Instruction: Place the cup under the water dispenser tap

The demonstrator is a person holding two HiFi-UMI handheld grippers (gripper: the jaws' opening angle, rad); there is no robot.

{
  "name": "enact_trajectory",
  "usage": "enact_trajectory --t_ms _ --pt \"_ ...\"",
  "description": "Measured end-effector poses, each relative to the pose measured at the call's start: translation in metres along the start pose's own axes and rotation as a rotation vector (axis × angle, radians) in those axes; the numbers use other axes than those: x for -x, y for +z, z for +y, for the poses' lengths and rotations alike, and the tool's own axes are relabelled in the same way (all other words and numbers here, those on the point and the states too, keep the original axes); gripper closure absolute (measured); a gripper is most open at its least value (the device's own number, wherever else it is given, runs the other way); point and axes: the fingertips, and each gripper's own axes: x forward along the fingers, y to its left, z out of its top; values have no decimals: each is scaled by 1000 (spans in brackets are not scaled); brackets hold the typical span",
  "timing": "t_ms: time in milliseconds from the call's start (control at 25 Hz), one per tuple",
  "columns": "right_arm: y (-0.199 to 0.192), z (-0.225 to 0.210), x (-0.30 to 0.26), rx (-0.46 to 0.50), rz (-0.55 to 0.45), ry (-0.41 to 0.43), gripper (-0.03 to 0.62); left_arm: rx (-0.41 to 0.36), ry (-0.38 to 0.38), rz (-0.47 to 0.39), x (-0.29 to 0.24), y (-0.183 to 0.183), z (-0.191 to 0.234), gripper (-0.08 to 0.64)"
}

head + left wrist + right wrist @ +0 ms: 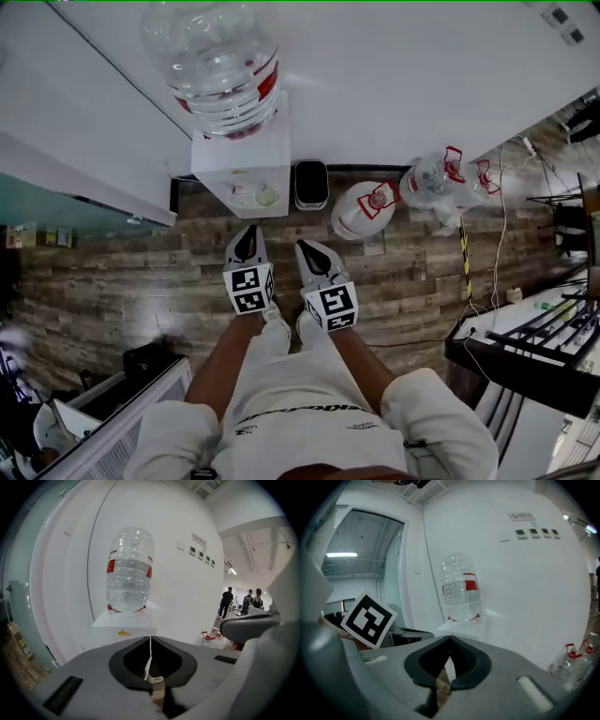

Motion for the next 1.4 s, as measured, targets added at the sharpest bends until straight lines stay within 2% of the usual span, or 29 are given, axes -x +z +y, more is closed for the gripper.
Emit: enact_trajectory --t_ms 40,600,1200,1400 --pt "5 4 4 -2 0 3 594 -3 -4 -3 8 5 -2 561" --pt "72 32 45 -10 -74 36 594 -55 -64 -99 92 66 -38 563" --pt "92 24 40 22 -128 26 594 -94 -65 -174 107 86 -42 563" --pt "95 21 43 43 -129 23 594 -87 -65 -170 104 85 -47 563"
